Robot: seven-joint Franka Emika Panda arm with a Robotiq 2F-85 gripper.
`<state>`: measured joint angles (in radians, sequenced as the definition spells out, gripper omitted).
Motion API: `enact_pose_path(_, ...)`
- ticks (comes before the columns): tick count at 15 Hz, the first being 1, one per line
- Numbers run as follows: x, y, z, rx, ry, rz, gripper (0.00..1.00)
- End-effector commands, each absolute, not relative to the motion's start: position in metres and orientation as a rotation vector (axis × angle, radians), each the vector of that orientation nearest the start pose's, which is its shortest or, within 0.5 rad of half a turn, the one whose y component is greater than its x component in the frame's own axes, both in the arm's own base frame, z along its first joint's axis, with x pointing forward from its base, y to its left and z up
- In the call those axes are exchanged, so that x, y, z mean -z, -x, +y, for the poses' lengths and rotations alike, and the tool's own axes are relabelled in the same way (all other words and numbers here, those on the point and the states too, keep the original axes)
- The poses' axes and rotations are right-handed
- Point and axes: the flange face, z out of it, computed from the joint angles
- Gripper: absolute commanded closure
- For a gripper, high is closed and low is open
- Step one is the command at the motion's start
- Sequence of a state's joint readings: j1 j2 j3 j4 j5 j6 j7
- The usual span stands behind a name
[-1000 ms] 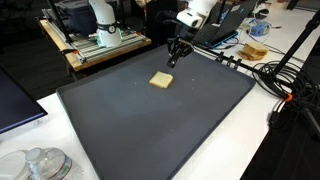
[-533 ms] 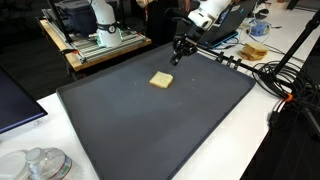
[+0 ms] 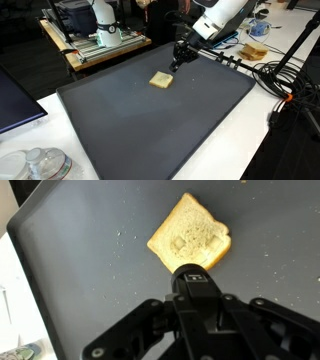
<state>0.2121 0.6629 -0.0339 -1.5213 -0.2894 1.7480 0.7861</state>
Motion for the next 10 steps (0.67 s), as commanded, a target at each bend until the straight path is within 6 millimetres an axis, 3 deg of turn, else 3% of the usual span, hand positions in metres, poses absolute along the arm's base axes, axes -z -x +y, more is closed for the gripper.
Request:
enact_pose_path(1,-0.252,-0.674,0.054,-0.553,3.343,0.694,0.95)
enact_pose_path(6,-0.25,-0.685,-0.018,-0.623,3.128,0.574,0.95)
enact_pose_path(10,-0.245,-0.688,-0.065,-0.629,2.964,0.506,0.95)
